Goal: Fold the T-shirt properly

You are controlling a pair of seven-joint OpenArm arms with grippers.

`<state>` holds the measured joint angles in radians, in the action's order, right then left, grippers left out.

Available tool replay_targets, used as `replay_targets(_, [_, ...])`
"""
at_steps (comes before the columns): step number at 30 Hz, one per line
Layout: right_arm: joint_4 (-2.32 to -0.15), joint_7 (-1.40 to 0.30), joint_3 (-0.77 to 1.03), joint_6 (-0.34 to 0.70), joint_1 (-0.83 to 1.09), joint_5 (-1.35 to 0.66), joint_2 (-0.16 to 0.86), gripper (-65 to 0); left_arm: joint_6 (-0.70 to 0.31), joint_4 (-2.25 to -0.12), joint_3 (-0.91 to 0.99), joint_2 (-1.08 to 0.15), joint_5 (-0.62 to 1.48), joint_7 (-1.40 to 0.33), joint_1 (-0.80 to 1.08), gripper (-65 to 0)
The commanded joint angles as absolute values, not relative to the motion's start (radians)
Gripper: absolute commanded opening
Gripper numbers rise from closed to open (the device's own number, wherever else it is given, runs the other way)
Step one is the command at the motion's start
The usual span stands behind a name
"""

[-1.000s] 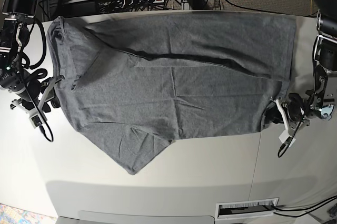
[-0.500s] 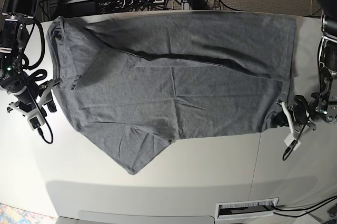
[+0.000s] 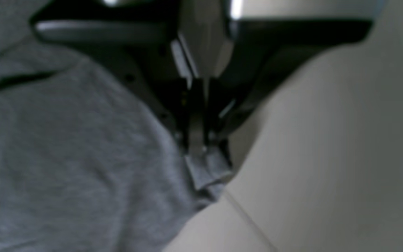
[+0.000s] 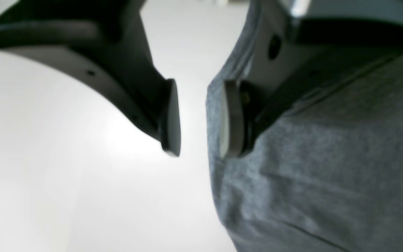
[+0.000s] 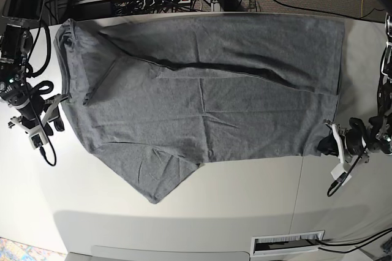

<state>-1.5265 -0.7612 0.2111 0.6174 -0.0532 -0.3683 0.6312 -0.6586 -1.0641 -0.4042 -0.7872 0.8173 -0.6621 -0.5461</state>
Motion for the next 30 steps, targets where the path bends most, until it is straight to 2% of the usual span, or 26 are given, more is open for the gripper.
replay_targets(1, [-1.520, -0.718, 0.221, 0.611, -0.086, -0.380, 0.656, -44.8, -0.664, -1.082, -0.394, -0.817, 0.841, -0.664, -0.578, -65.0])
replay_targets(4, [-1.451, -0.676, 0.221, 0.613, -0.138, -0.380, 0.646, -44.7, -0.682, -1.088, -0.394, -0.824, 0.869, -0.713, -0.575, -65.0])
replay_targets(8, [-1.368, -0.669, 0.220, 0.615, -0.246, -0.380, 0.588, -38.6, -0.681, -1.088, -0.394, -0.838, 0.868, -0.733, -0.576, -65.0])
replay_targets(13, [-1.245, -0.657, 0.097, 0.616, -0.395, -0.312, 0.542, -38.6, -0.678, -1.088, -0.394, -0.857, 0.868, -0.733, -0.576, -65.0])
replay_targets(20, [-1.035, -0.582, -0.149, 0.609, -0.556, -0.188, 0.540, -38.6, -0.679, -1.087, -0.394, -0.859, 0.867, -0.733, -0.576, -65.0])
replay_targets(30, [-0.837, -0.416, -0.163, 0.611, -0.607, -0.072, 0.540, -38.6, -0.679, -1.087, -0.394, -0.859, 0.868, -0.718, -0.576, -65.0])
